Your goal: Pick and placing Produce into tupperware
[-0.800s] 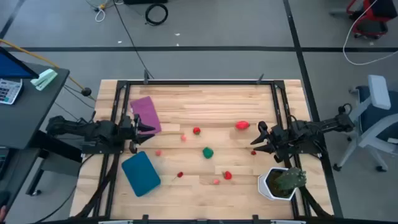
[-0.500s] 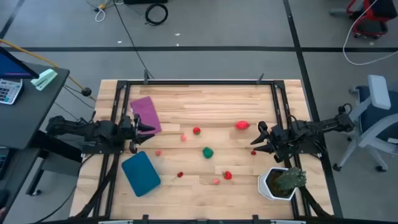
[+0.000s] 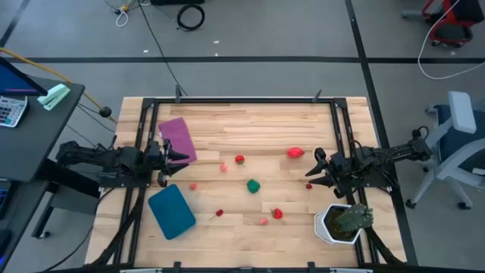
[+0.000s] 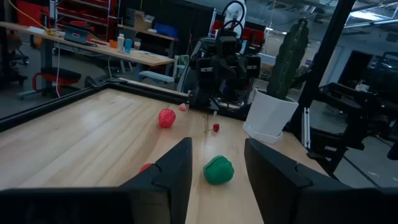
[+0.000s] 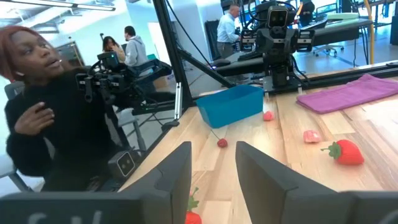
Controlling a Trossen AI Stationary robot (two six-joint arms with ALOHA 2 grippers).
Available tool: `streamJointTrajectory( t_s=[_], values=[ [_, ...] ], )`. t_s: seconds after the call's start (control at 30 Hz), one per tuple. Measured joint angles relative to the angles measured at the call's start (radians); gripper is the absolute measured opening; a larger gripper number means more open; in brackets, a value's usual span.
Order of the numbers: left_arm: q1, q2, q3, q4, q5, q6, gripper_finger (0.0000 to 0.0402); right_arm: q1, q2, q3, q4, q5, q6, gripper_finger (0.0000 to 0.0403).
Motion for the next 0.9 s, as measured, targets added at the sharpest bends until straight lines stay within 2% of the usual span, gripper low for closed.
streamJointTrajectory(
  t_s=[0.9],
  values=[
    [0.000,0.000,0.000,0.000,0.000,0.000,0.0153,0.000,0.000,0.000,0.000,0.000,0.000,0.0133]
  ],
)
